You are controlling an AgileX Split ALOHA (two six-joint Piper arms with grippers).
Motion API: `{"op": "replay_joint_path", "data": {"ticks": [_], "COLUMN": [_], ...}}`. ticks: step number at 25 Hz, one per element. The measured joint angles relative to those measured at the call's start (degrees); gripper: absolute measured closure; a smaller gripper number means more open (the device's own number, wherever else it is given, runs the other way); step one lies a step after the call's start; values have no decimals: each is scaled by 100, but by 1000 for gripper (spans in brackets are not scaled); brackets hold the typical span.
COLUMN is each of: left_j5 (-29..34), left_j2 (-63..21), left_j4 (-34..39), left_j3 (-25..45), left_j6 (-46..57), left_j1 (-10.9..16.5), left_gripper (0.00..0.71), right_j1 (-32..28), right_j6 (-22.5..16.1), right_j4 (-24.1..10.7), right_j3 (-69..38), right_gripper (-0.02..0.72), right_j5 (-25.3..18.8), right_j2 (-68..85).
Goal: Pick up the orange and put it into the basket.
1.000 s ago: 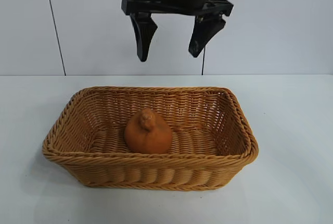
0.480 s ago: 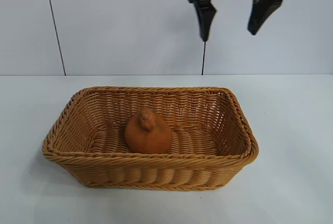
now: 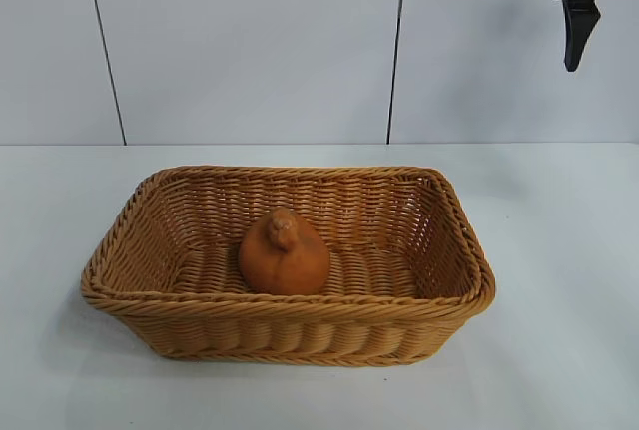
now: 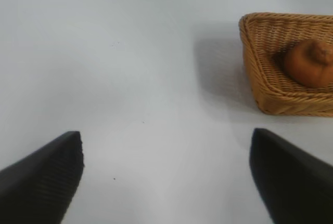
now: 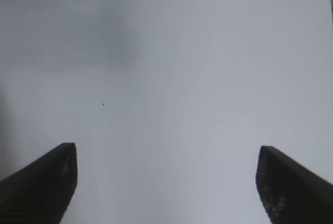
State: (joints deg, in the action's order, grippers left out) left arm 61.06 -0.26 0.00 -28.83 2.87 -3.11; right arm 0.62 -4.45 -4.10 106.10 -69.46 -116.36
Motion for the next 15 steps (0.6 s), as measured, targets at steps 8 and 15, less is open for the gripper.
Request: {"op": "replay_joint_path", "data": {"ticks": [8,15], "left_j5": [0,0], "left_j2": [0,0], "left_j4": [0,0], "left_j3": [0,0], "left_j6": [0,0], "left_j1": [0,0], "left_gripper": [92,92], "right_j1": [-2,-2], "right_j6": [183,259], "right_j4": [230,273], "right_j3": [-2548,-4834], "right_gripper": [63,63], "right_j5": [-7,-30], "right_j2": [1503,3559]}}
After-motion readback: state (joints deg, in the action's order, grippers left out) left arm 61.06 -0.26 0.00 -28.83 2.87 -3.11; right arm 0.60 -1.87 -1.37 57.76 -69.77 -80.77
